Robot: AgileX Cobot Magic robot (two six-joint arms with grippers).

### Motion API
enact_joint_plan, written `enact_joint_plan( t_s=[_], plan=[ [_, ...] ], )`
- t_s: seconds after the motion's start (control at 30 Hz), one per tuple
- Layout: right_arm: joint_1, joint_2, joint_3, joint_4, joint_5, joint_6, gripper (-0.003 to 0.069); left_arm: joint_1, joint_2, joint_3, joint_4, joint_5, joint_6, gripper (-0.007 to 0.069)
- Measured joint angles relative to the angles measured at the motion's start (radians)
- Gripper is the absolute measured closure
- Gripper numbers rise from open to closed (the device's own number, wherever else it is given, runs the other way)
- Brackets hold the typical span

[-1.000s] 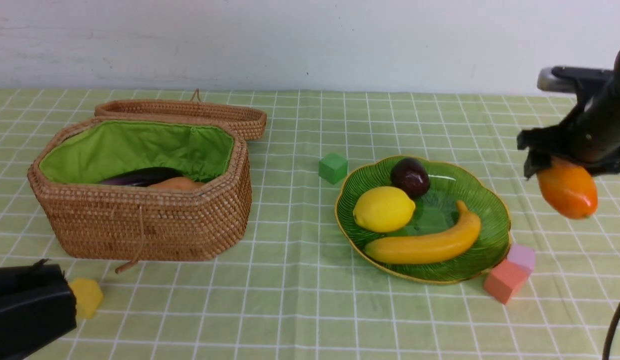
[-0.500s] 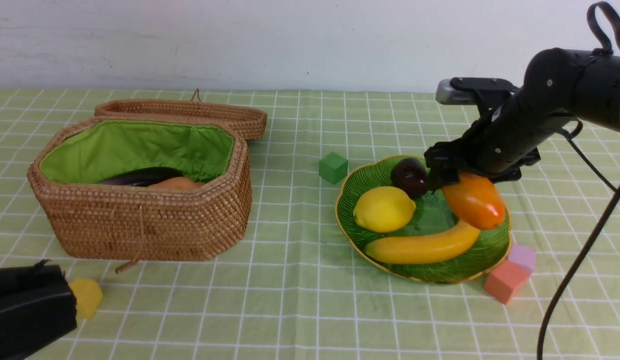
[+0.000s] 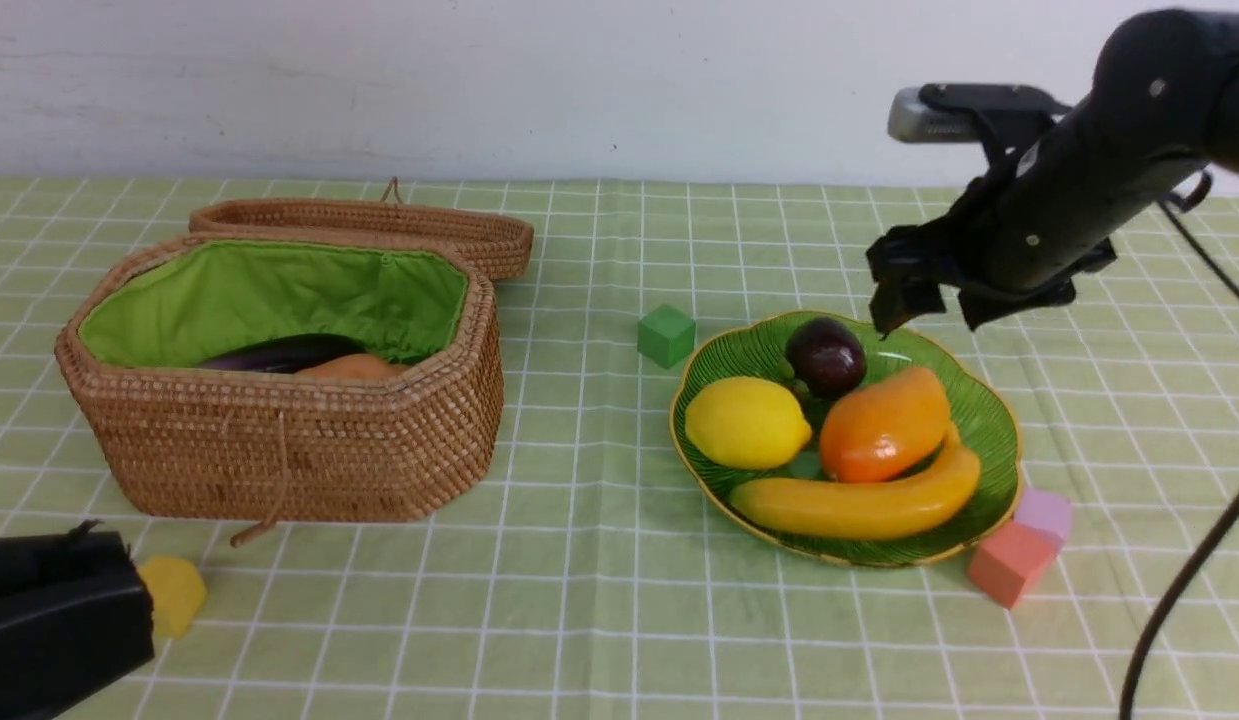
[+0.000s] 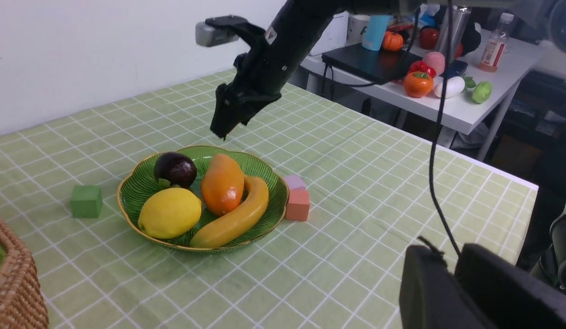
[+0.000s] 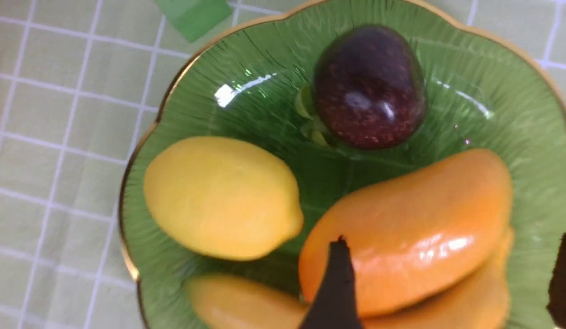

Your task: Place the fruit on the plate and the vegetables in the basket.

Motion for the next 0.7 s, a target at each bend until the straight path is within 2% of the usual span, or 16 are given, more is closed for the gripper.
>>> enact_joint_plan(
  t_s=[0.07, 0.1, 0.13, 0.2, 0.23, 0.27, 0.37, 0.47, 0.7],
  plan=[
    [0.0, -0.088, -0.01, -0.021, 0.098, 0.0, 0.0232, 0.0, 0.0, 0.0, 0.004, 0.009, 0.0, 0.0536],
    [0.0, -0.096, -0.01, -0.023, 0.105, 0.0, 0.0242, 0.0, 0.0, 0.0, 0.004, 0.01, 0.0, 0.0536],
    [0.0, -0.155, -0.011, -0.042, 0.159, 0.0, 0.0326, 0.0, 0.0, 0.0, 0.006, 0.011, 0.0, 0.0545],
    [0.0, -0.244, -0.003, -0.065, 0.219, 0.017, 0.0447, 0.0, 0.0, 0.0, 0.007, 0.012, 0.0, 0.0578],
    [0.0, -0.244, -0.003, -0.066, 0.223, 0.019, 0.0457, 0.0, 0.0, 0.0, 0.007, 0.012, 0.0, 0.0578],
    [0.0, -0.312, 0.025, -0.076, 0.242, 0.028, 0.0535, 0.0, -0.002, 0.0, 0.007, 0.014, 0.0, 0.062],
    [0.0, -0.444, 0.119, -0.08, 0.256, 0.034, 0.0636, 0.0, -0.036, 0.031, 0.004, 0.006, 0.0, 0.0638],
    [0.0, -0.607, 0.264, -0.081, 0.267, 0.045, 0.0674, 0.0, -0.117, 0.108, -0.014, -0.024, 0.0, 0.0638],
    [0.0, -0.962, 0.626, -0.055, 0.274, 0.112, 0.0671, 0.0, -0.352, 0.364, -0.023, -0.192, -0.015, 0.0638]
  ],
)
